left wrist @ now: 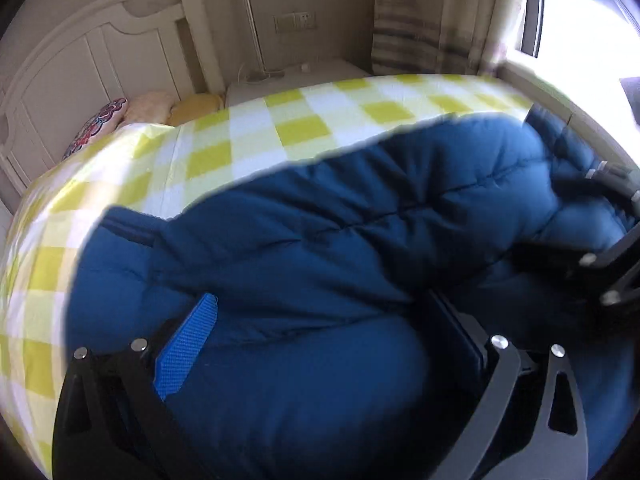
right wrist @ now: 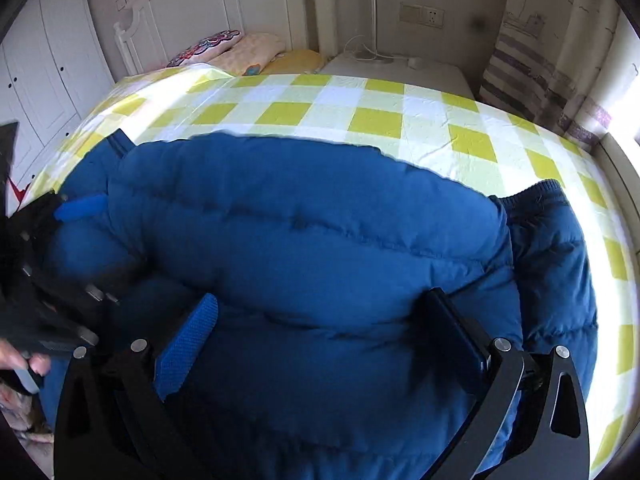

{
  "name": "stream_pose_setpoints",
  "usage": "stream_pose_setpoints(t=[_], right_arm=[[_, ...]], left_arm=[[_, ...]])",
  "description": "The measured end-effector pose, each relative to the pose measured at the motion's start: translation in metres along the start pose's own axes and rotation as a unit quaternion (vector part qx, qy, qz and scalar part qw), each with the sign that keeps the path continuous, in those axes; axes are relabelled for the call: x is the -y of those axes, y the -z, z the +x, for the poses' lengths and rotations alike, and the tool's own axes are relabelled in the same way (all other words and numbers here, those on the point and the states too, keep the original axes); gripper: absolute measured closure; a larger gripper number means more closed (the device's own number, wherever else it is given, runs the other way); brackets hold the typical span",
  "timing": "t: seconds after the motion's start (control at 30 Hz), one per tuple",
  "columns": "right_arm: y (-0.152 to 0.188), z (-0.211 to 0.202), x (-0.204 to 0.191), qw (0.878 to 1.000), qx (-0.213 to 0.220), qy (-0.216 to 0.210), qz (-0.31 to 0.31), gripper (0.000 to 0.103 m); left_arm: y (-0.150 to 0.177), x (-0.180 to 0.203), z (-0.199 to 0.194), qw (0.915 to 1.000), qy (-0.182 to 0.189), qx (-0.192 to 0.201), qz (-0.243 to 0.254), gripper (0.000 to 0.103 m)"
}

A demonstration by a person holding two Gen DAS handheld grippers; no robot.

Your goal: Fold large clothes

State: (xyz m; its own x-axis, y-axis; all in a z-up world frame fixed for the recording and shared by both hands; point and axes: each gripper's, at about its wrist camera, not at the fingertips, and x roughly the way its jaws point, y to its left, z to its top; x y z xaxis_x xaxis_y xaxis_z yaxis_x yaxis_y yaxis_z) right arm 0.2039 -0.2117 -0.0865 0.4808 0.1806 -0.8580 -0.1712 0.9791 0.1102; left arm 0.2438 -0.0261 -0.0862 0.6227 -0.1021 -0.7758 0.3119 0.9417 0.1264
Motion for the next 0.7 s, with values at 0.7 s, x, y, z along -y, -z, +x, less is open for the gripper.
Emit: stream_pose_setpoints(t=[0.7], right_arm=[[-0.028, 0.01, 0.006, 0.995, -0.098, -0.026, -0.021, 0.004]], left_arm=[[-0.009, -0.016, 0.002, 0.9964, 0.045, -0.068, 0.021, 0.002]])
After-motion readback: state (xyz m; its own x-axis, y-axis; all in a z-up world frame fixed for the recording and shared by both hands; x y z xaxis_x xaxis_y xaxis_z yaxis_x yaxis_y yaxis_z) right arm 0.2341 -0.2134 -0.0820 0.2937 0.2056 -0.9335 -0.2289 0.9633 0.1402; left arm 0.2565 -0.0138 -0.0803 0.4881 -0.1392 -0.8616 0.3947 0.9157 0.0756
